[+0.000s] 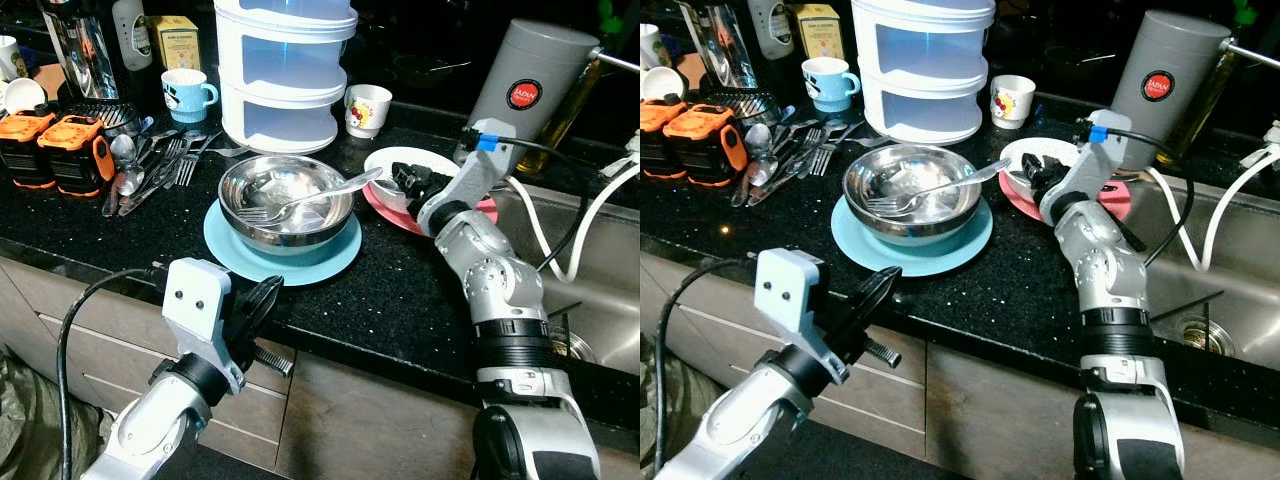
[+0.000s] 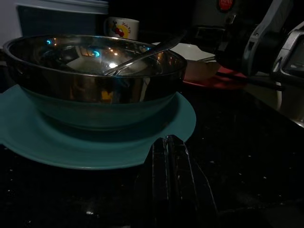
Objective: Kitchen organization
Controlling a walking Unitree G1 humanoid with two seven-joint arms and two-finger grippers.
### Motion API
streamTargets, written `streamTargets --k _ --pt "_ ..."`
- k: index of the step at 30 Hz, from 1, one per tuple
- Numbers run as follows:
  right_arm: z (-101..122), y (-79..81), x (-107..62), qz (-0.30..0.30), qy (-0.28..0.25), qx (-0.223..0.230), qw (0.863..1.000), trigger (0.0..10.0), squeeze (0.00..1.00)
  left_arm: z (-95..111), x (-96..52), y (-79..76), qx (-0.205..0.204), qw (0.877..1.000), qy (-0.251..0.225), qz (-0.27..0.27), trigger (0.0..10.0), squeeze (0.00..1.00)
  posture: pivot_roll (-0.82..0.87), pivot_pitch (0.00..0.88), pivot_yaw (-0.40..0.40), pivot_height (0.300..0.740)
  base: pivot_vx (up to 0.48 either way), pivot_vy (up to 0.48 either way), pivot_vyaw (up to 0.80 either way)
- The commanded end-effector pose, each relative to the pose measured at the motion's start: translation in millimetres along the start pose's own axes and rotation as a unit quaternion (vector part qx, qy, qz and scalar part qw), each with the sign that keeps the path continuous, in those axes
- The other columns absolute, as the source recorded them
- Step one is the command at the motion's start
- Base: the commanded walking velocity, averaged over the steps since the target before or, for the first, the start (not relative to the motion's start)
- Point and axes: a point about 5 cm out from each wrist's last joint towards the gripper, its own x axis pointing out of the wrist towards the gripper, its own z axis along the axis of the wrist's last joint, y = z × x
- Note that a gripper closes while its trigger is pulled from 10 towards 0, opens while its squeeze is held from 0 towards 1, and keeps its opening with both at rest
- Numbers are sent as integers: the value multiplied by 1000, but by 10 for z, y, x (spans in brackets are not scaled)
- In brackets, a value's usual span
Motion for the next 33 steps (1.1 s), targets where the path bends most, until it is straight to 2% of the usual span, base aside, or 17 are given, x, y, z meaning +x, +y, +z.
streamTargets --k 1,3,9,10,12,13,15,16,20,26,33 --pt "-23 -29 5 -6 11 18 1000 10000 0 -26 4 -16 -7 1000 5 -5 10000 0 177 0 -76 740 0 0 0" --pt "-32 -22 16 -7 12 43 999 10000 0 -24 3 -25 -9 1000 4 -5 10000 0 176 0 -77 740 0 0 0" --pt "-51 -33 12 -9 16 53 998 10000 0 -25 3 -34 -10 1000 4 -6 10000 0 176 0 -77 740 0 0 0" --pt "-70 -37 14 -8 18 97 995 10000 0 -26 4 -39 -11 1000 3 -6 10000 0 175 0 -77 740 0 0 0" --pt "-64 -27 17 -3 14 138 990 10000 0 -27 5 -41 -12 1000 3 -7 10000 0 175 0 -77 740 0 0 0" --pt "-64 -27 17 -3 14 138 990 10000 0 -27 5 -41 -12 1000 3 -7 10000 0 175 0 -77 740 0 0 0" --pt "-33 -13 21 5 3 171 985 10000 0 -27 7 -42 -12 1000 3 -7 10000 0 175 0 -77 740 0 0 0" --pt "-33 -13 21 5 3 171 985 10000 0 -27 7 -42 -12 1000 3 -7 10000 0 175 0 -77 740 0 0 0" --pt "64 47 27 35 -29 218 975 10000 0 -27 14 -43 -13 1000 2 -9 10000 0 177 0 -79 740 0 0 0" --pt "121 107 24 62 -41 227 971 10000 0 -25 22 -48 -12 1000 1 -11 10000 0 176 0 -78 740 0 0 0" --pt "39 230 -1 104 -5 209 972 10000 0 -25 26 -55 -13 1000 0 -12 10000 0 175 0 -80 740 0 0 0"
